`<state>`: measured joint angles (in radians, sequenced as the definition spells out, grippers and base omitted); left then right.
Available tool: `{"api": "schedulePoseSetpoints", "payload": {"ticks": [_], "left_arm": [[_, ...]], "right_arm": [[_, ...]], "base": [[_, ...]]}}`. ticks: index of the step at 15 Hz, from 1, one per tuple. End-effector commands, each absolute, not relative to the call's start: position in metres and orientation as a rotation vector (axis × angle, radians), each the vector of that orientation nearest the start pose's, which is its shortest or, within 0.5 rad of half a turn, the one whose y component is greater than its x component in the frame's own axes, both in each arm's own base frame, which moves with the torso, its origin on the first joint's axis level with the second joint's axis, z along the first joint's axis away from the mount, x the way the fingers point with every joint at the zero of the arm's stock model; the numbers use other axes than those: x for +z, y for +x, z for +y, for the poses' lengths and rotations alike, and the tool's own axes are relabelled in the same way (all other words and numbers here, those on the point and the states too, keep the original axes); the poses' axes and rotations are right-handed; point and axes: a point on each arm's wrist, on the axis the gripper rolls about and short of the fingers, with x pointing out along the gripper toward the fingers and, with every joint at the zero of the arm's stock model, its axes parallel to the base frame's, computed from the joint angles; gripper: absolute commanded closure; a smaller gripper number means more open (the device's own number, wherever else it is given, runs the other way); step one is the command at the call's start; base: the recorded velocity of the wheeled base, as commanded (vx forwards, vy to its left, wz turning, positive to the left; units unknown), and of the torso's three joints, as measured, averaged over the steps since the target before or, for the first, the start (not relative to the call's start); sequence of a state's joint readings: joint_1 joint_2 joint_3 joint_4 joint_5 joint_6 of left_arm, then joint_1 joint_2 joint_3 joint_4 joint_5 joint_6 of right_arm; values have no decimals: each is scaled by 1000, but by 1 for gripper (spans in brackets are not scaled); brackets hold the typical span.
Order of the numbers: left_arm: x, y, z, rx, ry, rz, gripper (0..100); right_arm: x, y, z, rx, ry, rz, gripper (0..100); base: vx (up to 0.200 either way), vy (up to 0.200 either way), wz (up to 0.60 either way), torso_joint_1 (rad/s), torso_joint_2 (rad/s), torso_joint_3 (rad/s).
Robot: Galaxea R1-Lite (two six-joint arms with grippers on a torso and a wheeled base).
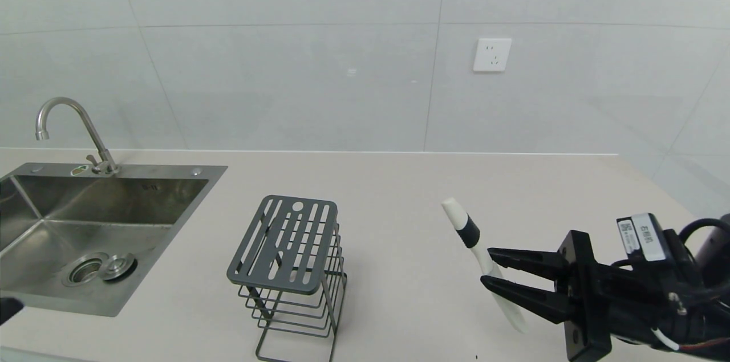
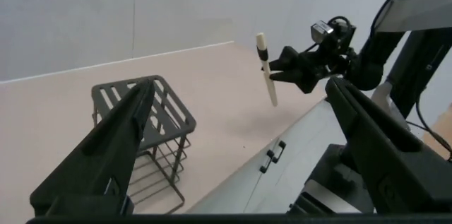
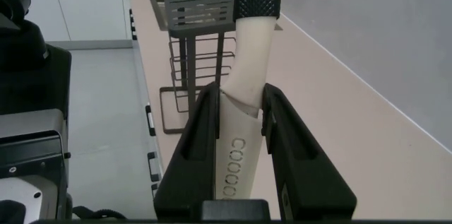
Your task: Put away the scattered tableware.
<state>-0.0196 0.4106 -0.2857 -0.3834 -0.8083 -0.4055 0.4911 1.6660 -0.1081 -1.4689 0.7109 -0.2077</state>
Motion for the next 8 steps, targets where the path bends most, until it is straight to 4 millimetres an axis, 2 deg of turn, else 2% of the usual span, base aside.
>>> {"api": "schedulePoseSetpoints", "payload": {"ticks": [1,2,5,7,8], "left_arm": [[210,75,-21,-898,-260,58,0],[210,87,-26,-949,-218,67,0],[217,103,-49,-1116,-246,139,0],[209,128,-60,-1017,-264,212,0],[211,134,-70,-1011,-267,224,0]], "right_arm": [[110,176,114,1220,-169,-5,100],[112,178,115,1220,-171,-17,100],[114,179,116,1203,-174,-25,100],[119,185,120,1188,-178,-56,100],[124,189,122,1185,-180,-83,100]], "base": [[0,0,0,0,0,0],[0,0,0,0,0,0],[0,0,0,0,0,0],[0,0,0,0,0,0],[0,0,0,0,0,0]]}}
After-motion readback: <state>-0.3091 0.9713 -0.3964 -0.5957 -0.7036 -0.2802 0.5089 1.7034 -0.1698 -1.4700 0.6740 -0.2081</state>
